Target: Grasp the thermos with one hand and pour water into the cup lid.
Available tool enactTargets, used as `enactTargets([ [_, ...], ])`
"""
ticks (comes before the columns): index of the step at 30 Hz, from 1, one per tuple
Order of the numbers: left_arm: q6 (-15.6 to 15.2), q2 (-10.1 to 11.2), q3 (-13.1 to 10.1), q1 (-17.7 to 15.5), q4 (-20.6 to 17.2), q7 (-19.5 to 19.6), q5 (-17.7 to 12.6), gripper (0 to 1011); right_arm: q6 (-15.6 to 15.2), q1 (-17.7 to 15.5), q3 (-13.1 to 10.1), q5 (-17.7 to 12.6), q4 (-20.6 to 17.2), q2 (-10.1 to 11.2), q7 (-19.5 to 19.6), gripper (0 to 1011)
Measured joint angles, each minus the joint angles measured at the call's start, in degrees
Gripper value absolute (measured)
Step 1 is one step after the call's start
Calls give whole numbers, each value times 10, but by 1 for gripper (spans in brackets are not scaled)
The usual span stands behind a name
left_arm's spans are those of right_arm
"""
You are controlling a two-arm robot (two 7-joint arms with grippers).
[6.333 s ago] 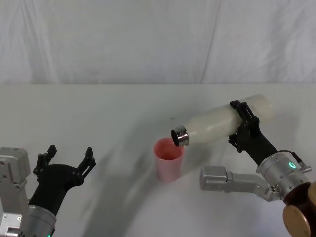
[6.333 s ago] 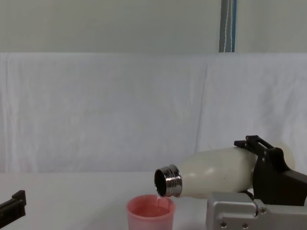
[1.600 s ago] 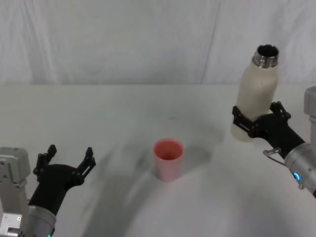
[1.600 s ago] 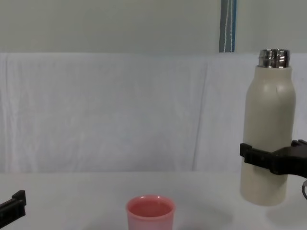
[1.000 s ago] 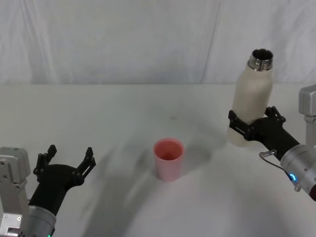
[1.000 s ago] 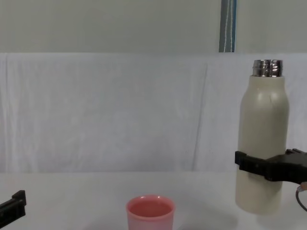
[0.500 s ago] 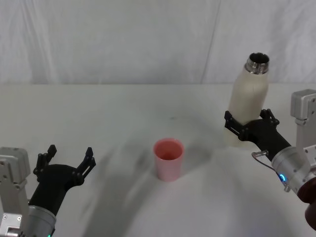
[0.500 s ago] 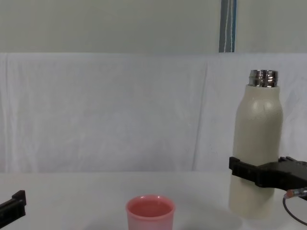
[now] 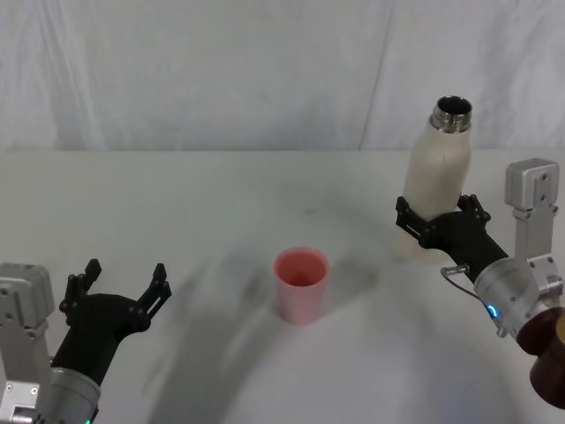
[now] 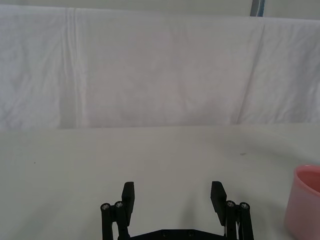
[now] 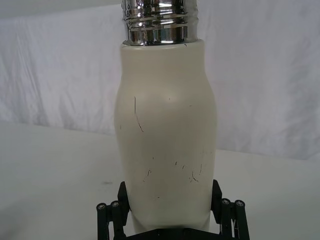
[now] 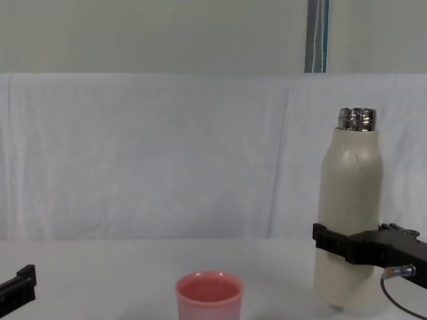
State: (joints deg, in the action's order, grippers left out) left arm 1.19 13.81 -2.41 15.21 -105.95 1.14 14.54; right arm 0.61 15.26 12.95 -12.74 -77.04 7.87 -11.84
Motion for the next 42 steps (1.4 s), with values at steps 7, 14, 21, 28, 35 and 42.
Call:
enactTargets([
  [7, 0, 0, 0, 0, 0, 0, 0, 1001, 3, 9, -3, 6, 20, -7, 7, 962],
  [14, 0, 0, 0, 0, 0, 0, 0, 1001, 3, 13, -6, 9, 31, -12, 9, 962],
  [21, 0, 0, 0, 0, 0, 0, 0, 1001, 4, 16, -7, 15, 36, -14, 10, 962],
  [28, 0, 0, 0, 0, 0, 0, 0, 1001, 4, 16, -6, 21, 37, -15, 10, 962],
  [35, 0, 0, 0, 0, 0, 0, 0, 1001, 4, 14, -5, 25, 36, -15, 9, 962],
  [42, 0, 0, 0, 0, 0, 0, 0, 1001, 3, 13, -6, 26, 36, -16, 9, 962],
])
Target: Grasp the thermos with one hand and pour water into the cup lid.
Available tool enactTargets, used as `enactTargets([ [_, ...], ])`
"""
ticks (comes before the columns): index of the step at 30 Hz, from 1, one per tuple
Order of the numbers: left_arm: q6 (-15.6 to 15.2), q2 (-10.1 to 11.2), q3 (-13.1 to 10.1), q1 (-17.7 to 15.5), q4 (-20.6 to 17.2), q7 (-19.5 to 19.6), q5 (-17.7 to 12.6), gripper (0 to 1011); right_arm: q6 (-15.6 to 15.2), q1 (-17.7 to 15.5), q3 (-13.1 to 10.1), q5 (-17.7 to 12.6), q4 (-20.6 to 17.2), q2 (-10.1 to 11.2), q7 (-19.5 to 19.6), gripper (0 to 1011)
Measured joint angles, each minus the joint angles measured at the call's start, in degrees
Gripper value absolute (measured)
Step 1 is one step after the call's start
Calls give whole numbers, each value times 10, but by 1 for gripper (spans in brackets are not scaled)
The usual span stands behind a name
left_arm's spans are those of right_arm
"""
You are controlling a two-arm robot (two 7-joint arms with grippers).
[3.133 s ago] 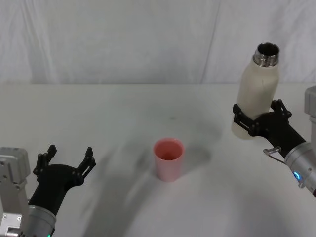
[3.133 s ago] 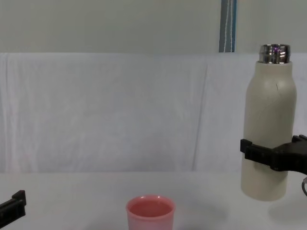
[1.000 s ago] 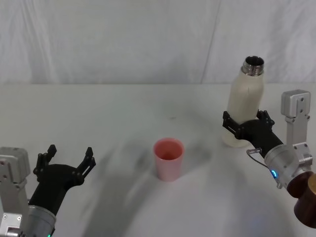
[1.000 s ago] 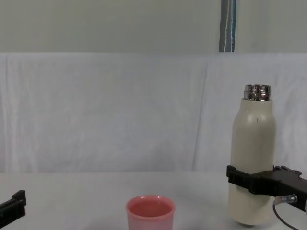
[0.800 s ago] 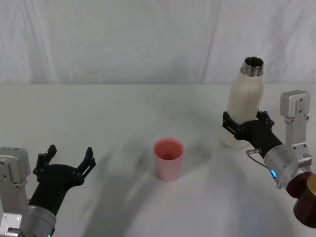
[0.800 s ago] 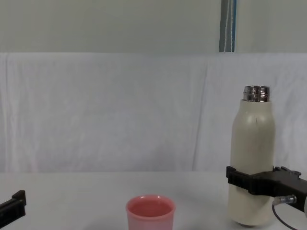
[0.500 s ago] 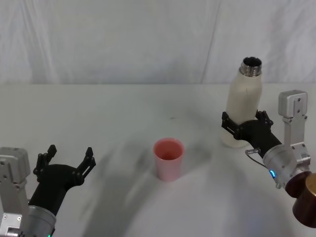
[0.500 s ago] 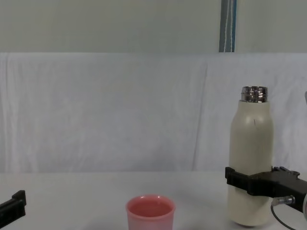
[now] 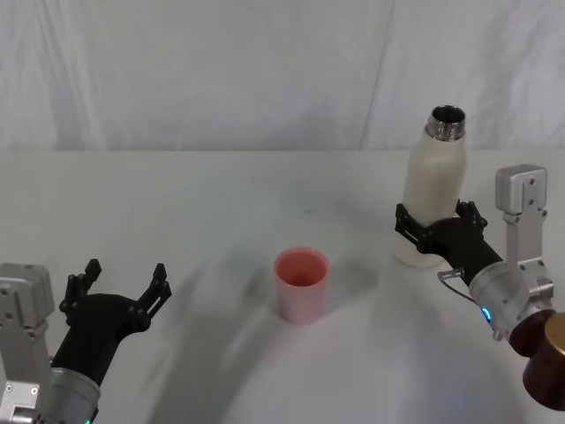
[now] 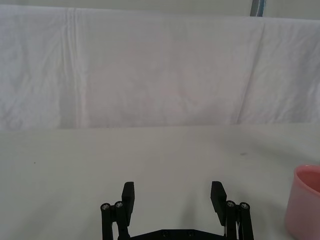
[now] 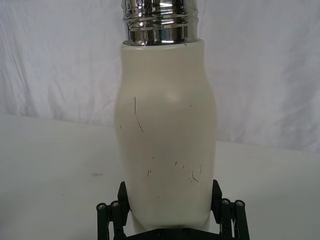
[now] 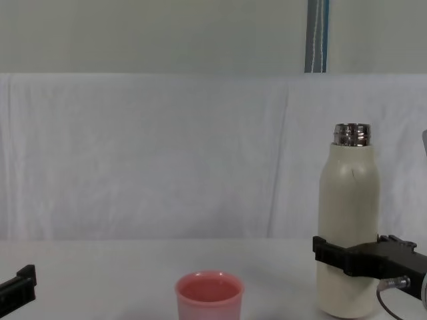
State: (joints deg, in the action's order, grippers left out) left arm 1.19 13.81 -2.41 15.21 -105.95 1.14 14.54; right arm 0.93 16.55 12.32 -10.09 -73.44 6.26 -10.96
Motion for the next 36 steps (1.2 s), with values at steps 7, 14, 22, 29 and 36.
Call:
enactTargets([
  [7, 0, 0, 0, 0, 0, 0, 0, 1001, -1, -2, -1, 2, -1, 0, 0, 962],
  [14, 0, 0, 0, 0, 0, 0, 0, 1001, -1, -3, -2, 4, -1, -1, 0, 962],
  [22, 0, 0, 0, 0, 0, 0, 0, 1001, -1, -3, -3, 4, 0, -3, 0, 962],
  [29, 0, 0, 0, 0, 0, 0, 0, 1001, -1, -3, -5, 4, 2, -4, 0, 962],
  [36, 0, 0, 0, 0, 0, 0, 0, 1001, -3, -3, -5, 4, 2, -5, 0, 961],
])
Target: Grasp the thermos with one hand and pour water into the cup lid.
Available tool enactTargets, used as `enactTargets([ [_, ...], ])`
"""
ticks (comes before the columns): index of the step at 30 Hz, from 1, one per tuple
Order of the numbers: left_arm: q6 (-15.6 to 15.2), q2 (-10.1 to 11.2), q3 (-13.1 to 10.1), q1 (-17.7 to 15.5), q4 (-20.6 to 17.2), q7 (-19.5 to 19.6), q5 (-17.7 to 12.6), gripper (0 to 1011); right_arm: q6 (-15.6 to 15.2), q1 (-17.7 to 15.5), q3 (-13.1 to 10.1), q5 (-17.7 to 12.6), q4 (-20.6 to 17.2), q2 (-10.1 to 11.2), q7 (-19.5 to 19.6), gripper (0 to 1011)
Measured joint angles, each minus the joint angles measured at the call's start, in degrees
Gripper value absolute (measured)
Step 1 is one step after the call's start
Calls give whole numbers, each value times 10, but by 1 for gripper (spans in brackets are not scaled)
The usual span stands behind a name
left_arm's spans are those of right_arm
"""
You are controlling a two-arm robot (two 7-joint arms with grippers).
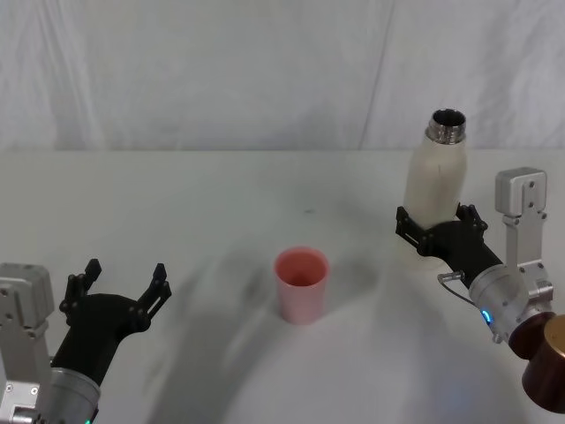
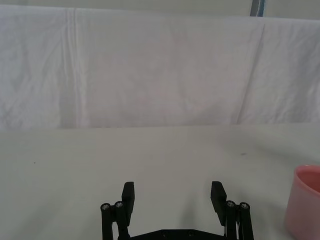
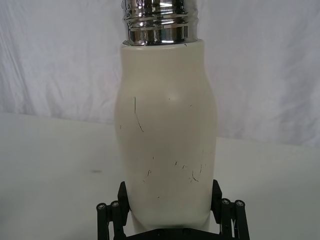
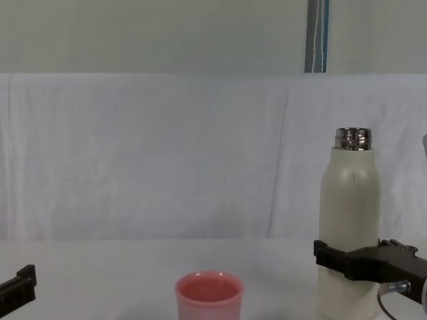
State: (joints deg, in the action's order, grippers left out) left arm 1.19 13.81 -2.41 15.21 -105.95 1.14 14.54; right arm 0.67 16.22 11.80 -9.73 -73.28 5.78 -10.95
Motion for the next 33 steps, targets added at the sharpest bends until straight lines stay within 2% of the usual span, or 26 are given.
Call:
enactTargets([
  [33, 0, 0, 0, 0, 0, 0, 0, 1001, 1, 0, 1, 0, 0, 0, 0, 1000],
])
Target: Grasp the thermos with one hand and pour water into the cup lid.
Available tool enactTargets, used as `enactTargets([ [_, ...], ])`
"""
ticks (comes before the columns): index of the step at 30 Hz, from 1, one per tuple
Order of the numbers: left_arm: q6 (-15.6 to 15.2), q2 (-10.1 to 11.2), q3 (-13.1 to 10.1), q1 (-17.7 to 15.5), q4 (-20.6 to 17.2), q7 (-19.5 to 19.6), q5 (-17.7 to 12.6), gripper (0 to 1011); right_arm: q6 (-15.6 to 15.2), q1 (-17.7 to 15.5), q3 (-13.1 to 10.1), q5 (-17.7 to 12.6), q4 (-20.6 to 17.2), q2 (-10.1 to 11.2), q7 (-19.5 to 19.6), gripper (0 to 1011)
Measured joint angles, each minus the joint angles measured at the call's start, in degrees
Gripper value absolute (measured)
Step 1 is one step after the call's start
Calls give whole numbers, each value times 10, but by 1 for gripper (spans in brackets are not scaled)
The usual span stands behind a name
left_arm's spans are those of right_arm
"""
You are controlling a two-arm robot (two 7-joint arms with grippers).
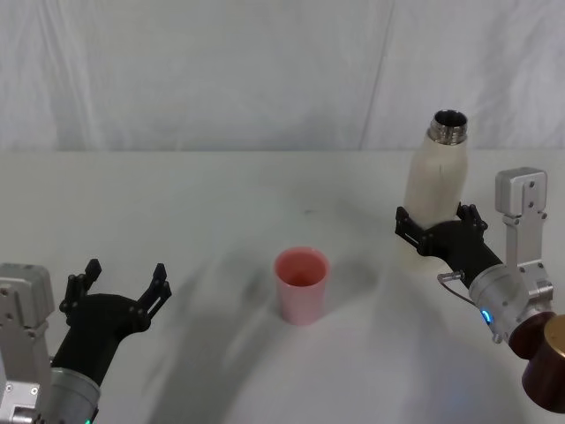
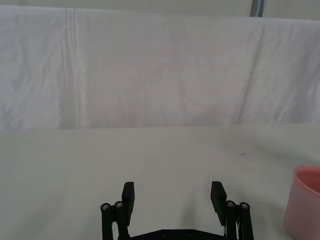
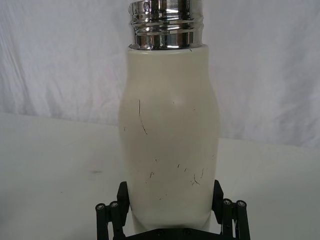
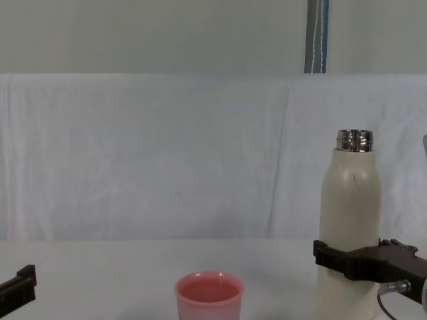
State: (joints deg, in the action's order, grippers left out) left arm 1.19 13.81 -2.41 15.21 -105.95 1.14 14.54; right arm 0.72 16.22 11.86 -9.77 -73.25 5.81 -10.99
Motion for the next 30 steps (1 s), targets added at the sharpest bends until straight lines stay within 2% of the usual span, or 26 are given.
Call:
enactTargets([
  [30, 0, 0, 0, 0, 0, 0, 0, 1001, 0, -2, 0, 0, -2, 0, 0, 1000],
])
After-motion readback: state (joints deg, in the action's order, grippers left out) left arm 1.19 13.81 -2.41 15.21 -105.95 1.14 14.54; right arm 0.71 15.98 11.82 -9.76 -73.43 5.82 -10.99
